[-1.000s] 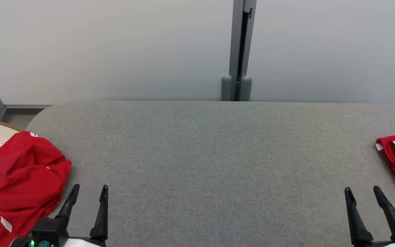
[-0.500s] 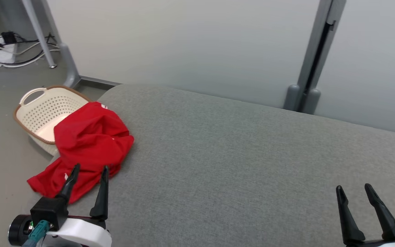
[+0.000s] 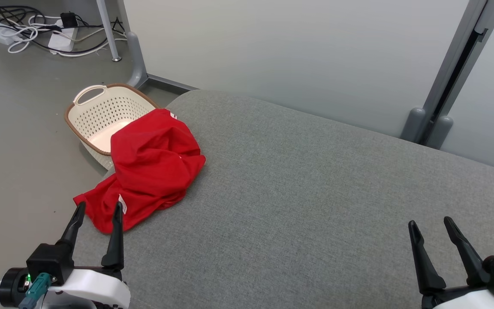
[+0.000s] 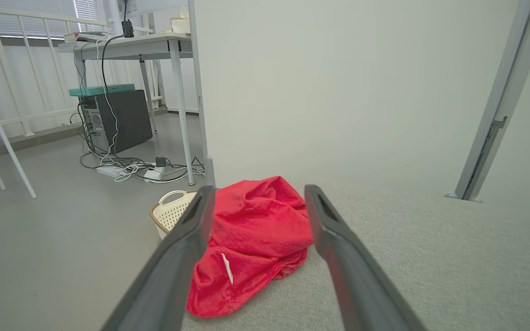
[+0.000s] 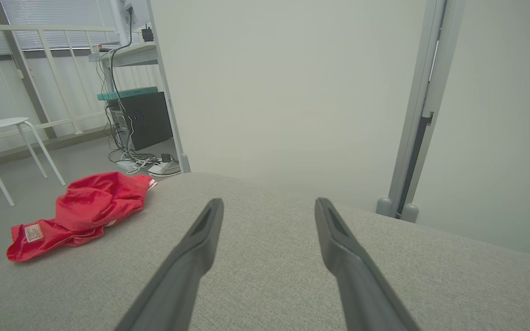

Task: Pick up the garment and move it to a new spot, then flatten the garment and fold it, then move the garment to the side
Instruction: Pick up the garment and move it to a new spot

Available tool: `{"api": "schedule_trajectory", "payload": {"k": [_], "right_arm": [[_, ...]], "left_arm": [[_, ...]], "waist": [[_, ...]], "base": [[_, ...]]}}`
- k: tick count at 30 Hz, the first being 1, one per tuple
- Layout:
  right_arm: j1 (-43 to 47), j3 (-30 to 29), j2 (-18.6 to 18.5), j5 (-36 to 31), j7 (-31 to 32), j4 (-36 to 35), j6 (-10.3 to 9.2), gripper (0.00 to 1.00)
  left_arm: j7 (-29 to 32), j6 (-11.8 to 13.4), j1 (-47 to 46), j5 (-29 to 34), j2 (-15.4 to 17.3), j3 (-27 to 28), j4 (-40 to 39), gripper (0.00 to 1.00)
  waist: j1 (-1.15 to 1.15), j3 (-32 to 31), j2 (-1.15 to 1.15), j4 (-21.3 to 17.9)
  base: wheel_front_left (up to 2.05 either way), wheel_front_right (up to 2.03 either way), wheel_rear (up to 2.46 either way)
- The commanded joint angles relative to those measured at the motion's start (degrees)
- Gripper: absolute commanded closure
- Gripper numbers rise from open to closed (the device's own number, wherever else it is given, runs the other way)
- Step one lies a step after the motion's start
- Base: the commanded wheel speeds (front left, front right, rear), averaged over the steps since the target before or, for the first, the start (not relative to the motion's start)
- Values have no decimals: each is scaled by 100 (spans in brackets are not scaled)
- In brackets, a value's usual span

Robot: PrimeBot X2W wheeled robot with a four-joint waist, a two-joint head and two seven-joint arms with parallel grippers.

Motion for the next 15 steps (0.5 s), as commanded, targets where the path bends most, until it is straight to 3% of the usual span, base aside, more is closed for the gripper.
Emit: {"api": "schedule_trajectory", "payload": {"k": [1, 11, 15], "right_arm": [[-91, -2, -42, 8, -40, 40, 0, 0], [19, -74, -56, 49, -8, 27, 0, 0], [-68, -88, -171, -32, 171, -258, 0, 0]], "left_arm": [[-30, 30, -37, -5, 40, 31, -5, 0], [-60, -79, -386, 25, -71, -74, 373, 0], [-69, -222, -833, -95, -173, -42, 885, 0]], "waist": [[0, 24, 0, 16], [0, 112, 0, 54], [0, 553, 0, -121]], "base": [[0, 0, 0], [0, 0, 0], [0, 0, 0]]}}
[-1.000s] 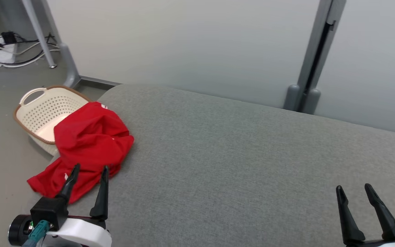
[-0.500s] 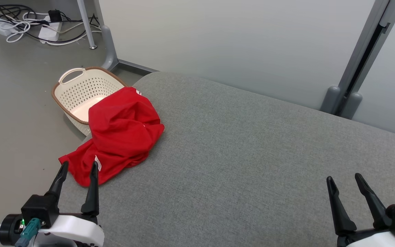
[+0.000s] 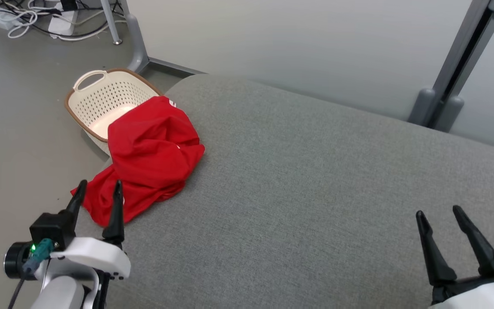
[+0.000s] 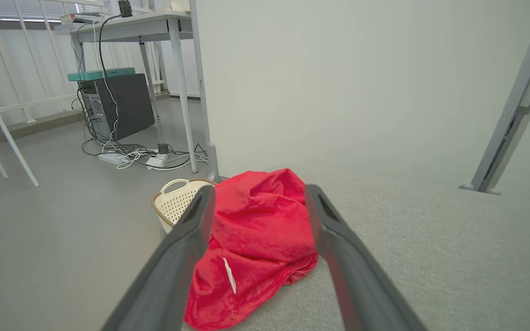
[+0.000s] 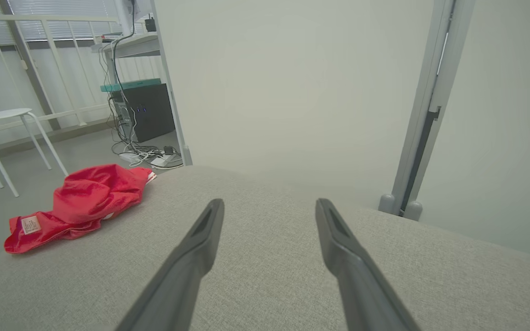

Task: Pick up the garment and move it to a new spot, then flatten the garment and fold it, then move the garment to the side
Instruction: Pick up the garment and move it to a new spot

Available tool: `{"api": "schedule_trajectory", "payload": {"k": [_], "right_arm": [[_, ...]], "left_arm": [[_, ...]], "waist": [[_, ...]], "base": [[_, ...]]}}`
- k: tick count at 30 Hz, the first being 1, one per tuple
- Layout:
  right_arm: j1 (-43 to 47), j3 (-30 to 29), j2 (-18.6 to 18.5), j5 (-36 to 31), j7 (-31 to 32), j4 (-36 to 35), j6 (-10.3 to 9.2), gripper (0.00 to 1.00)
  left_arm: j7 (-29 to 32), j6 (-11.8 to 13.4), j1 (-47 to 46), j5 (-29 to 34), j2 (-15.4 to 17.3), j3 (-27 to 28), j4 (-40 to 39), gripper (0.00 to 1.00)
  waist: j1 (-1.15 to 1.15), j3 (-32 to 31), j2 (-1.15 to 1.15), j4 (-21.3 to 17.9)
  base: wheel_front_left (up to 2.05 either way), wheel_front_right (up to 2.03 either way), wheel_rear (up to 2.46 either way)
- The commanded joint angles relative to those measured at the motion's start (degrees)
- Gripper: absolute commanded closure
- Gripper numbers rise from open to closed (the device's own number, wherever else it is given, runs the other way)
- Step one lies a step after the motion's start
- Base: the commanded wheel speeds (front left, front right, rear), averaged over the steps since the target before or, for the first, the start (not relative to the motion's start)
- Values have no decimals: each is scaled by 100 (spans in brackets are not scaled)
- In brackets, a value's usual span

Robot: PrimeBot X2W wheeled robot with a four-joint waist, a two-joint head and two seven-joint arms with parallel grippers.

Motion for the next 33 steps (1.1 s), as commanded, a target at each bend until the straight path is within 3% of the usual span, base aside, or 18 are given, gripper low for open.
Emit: {"api": "schedule_trajectory", "payload": {"k": [1, 12, 19, 20, 21, 22, 26, 33], "right_arm": [[-121, -20, -120, -26, 61, -93, -1, 0], [-658, -183, -537, 35, 367, -641, 0, 0], [-912, -146, -620, 75, 306, -564, 0, 0], [-934, -151, -609, 85, 282, -537, 0, 0], [-951, -143, -601, 99, 263, -510, 0, 0], [-985, -150, -588, 117, 222, -461, 0, 0], [-1013, -157, -566, 123, 124, -340, 0, 0], [-891, -280, -477, 58, -30, -215, 0, 0]], "left_arm": [[-42, -58, -259, -54, -25, 41, 208, 0], [-79, -895, -2004, -527, -400, 224, 2914, 0], [-34, -1261, -2808, -840, -626, 335, 4536, 0], [-33, -1297, -2876, -878, -641, 347, 4685, 6], [-38, -1317, -2935, -897, -629, 353, 4812, 27], [-57, -1359, -2986, -931, -592, 357, 5017, 100], [-94, -1354, -3020, -819, -454, 382, 5082, 100], [-90, -970, -2487, -306, -208, 1020, 3433, 100]], "waist": [[0, 409, 0, -233], [0, 1863, 0, -831], [0, 2189, 0, -1023], [0, 2190, 0, -1045], [0, 2185, 0, -1069], [0, 2169, 0, -1106], [0, 2062, 0, -1140], [0, 1600, 0, -1109]], "base": [[0, 0, 0], [0, 0, 0], [0, 0, 0], [0, 0, 0], [0, 0, 0], [0, 0, 0], [0, 0, 0], [0, 0, 0]]}}
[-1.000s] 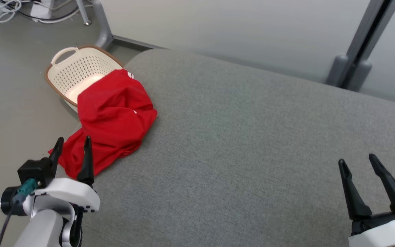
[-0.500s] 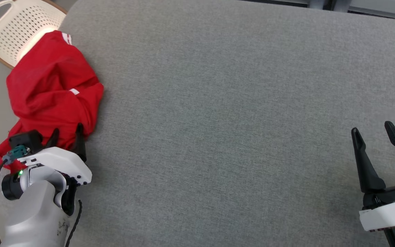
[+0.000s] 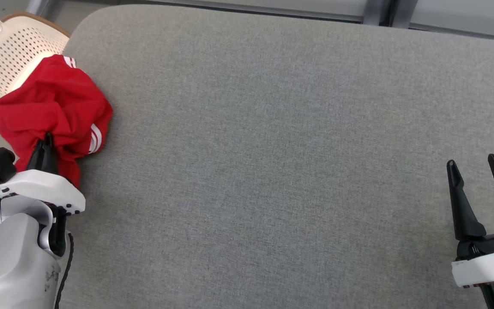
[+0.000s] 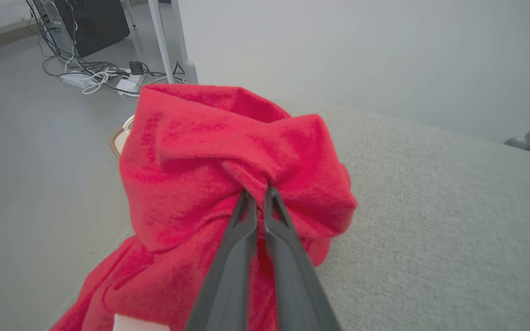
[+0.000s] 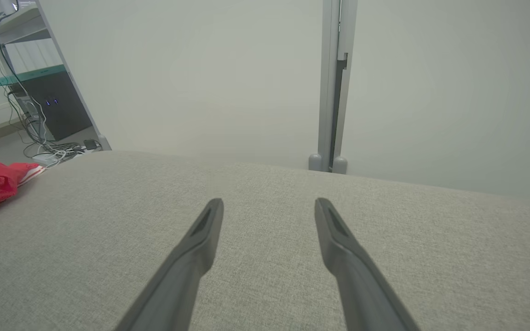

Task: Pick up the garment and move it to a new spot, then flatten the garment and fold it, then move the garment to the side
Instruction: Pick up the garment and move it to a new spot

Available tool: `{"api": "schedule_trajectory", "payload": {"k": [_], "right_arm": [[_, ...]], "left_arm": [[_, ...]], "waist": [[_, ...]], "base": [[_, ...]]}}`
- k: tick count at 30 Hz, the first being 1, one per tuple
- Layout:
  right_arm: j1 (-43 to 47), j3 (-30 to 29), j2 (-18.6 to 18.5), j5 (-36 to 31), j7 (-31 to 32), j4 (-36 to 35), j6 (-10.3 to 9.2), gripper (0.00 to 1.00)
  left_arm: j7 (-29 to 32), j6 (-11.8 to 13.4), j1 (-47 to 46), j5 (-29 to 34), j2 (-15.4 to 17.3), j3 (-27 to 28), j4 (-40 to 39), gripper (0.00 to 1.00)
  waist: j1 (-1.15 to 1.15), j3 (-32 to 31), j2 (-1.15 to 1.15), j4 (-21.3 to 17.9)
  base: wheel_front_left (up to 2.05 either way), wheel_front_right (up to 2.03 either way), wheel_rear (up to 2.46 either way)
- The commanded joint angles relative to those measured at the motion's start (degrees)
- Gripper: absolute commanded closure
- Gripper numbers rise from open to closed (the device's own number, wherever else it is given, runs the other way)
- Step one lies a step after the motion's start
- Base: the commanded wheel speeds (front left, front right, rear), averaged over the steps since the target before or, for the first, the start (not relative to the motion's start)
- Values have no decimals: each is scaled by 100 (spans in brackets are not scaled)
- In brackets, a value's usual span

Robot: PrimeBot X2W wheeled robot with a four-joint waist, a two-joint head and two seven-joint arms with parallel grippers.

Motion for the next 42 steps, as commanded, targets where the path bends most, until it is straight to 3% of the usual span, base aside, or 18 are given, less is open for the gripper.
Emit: {"api": "schedule_trajectory", "payload": {"k": [1, 8, 13, 20, 26, 31, 35, 42], "right_arm": [[27, -15, 8, -41, -56, 19, 0, 0], [247, -64, 193, -90, -114, 112, 0, 0], [398, 4, 295, -78, -140, 175, 0, 0], [631, 95, 350, -42, -72, 218, 0, 0], [683, 184, 393, -14, -51, 203, 0, 0], [637, 240, 382, 20, -66, 227, 0, 0], [544, 249, 417, 72, -121, 226, 0, 0], [381, 263, 491, 153, -292, 324, 0, 0]], "left_arm": [[-7, 40, 90, 102, 46, 60, -143, 100], [-7, 102, 915, 798, 28, 542, -1806, 100], [-8, 126, 1551, 1081, -86, 596, -2830, 100], [69, 174, 2429, 1243, -253, 343, -3953, 100], [362, 247, 3006, 1318, -433, -6, -4743, 100], [554, 53, 3045, 1346, -648, -507, -4866, 100], [607, -169, 2658, 1396, -854, -995, -4602, 100], [541, -347, 1718, 1452, -1103, -1765, -4063, 100]], "waist": [[0, -162, 0, 7], [0, -815, 0, -75], [0, -1222, 0, -274], [0, -1603, 0, -701], [0, -1701, 0, -1320], [0, -1641, 0, -1940], [0, -1479, 0, -2414], [0, -961, 0, -3058]], "base": [[0, 0, 0], [0, 0, 0], [0, 0, 0], [0, 0, 0], [0, 0, 0], [0, 0, 0], [0, 0, 0], [0, 0, 0]]}}
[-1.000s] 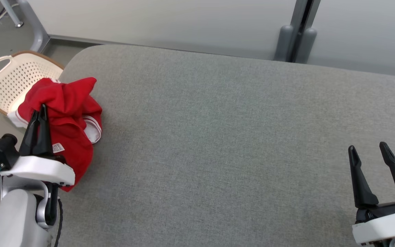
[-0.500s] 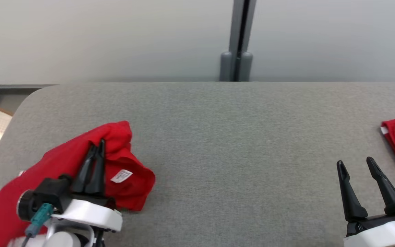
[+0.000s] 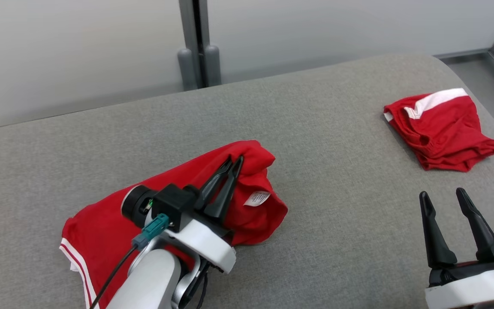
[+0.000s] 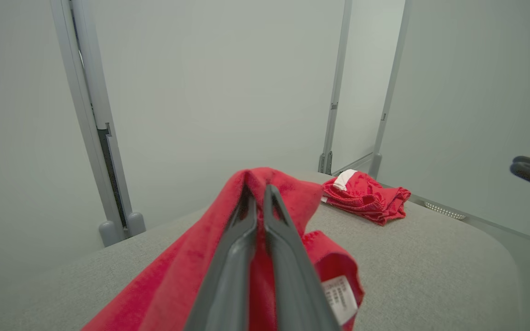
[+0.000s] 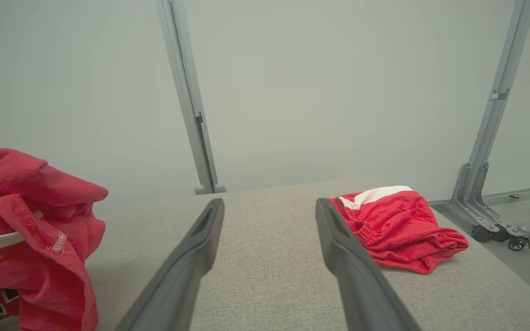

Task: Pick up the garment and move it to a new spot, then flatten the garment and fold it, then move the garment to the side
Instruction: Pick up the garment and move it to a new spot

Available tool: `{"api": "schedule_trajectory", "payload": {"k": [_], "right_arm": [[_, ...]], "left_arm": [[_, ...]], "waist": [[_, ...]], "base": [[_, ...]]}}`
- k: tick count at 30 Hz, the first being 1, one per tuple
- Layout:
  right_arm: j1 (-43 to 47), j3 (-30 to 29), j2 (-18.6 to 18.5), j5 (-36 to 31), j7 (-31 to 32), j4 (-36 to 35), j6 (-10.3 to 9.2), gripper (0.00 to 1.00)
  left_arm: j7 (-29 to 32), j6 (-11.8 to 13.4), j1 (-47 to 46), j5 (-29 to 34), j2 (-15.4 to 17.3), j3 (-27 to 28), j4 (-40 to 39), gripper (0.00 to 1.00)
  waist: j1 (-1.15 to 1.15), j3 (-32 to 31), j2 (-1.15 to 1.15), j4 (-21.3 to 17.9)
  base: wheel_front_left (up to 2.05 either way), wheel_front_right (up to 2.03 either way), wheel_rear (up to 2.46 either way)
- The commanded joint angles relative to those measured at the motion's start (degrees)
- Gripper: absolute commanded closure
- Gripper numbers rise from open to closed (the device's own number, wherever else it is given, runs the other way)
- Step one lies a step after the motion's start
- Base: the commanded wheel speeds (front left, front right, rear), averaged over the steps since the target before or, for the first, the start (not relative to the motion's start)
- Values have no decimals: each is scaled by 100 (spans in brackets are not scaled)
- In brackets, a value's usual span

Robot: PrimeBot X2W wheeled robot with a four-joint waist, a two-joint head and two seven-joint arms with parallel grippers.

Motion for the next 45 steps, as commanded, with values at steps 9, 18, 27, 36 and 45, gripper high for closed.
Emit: {"api": "schedule_trajectory", "payload": {"k": [9, 18, 27, 36, 45], "right_arm": [[-247, 28, 151, 85, -373, 285, 0, 0], [-236, 34, 126, 39, -444, 511, 0, 0], [-80, 27, -14, -9, -272, 438, 0, 0], [155, 15, -91, -9, -61, 315, 0, 0], [375, 64, -155, 45, 76, 310, 0, 0]], "left_arm": [[18, -134, -793, 15, -70, -798, 885, 96], [-419, -155, -554, -245, 75, -1045, 768, 0], [-594, 672, 136, -511, 415, 44, 135, 0], [-592, 1035, 899, -638, 752, 1032, -126, 0], [-549, 883, 1577, -637, 1084, 1268, -257, 0]], "waist": [[0, 785, 0, -608], [0, 455, 0, -90], [0, -70, 0, 701], [0, -460, 0, 1287], [0, -722, 0, 1402]], "base": [[0, 0, 0], [0, 0, 0], [0, 0, 0], [0, 0, 0], [0, 0, 0]]}}
